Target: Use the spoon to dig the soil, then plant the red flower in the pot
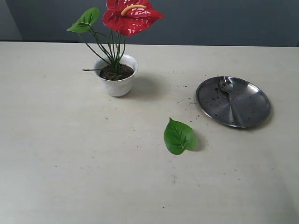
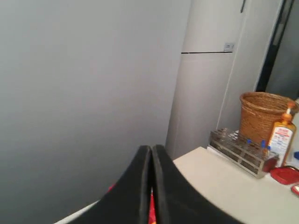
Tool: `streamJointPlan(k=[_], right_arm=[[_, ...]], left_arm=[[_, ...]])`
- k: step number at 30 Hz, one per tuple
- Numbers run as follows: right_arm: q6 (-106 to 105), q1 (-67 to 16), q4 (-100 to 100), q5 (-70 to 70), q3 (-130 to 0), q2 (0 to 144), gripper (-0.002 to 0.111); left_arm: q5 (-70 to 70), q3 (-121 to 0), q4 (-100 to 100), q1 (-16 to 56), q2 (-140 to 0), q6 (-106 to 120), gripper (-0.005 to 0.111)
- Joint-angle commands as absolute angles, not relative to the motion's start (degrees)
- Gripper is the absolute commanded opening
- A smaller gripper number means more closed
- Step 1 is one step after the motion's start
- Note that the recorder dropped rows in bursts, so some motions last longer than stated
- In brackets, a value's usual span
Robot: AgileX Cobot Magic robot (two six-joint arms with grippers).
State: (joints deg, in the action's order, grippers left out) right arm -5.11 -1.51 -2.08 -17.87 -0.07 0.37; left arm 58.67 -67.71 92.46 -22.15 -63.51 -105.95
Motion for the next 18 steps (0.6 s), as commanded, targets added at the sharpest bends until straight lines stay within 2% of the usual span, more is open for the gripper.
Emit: streamJointPlan(k=[1,9,18], right_arm=[[-5.2,-1.4,-2.0,-17.5,0.0,0.0,-0.001],[-5.2,-1.4,-2.0,-17.5,0.0,0.0,-0.001],[-5.2,-1.4,-1.8,-17.5,0.0,0.0,-0.001]], left_arm=[[63.7,-67.5,92.3,-22.1,-63.1,-103.0,0.0],[55.1,-67.5,82.1,-22.1,-63.1,-103.0,0.0],[52.5,-67.5,85.0,-22.1,-63.1,-102.9,0.0]])
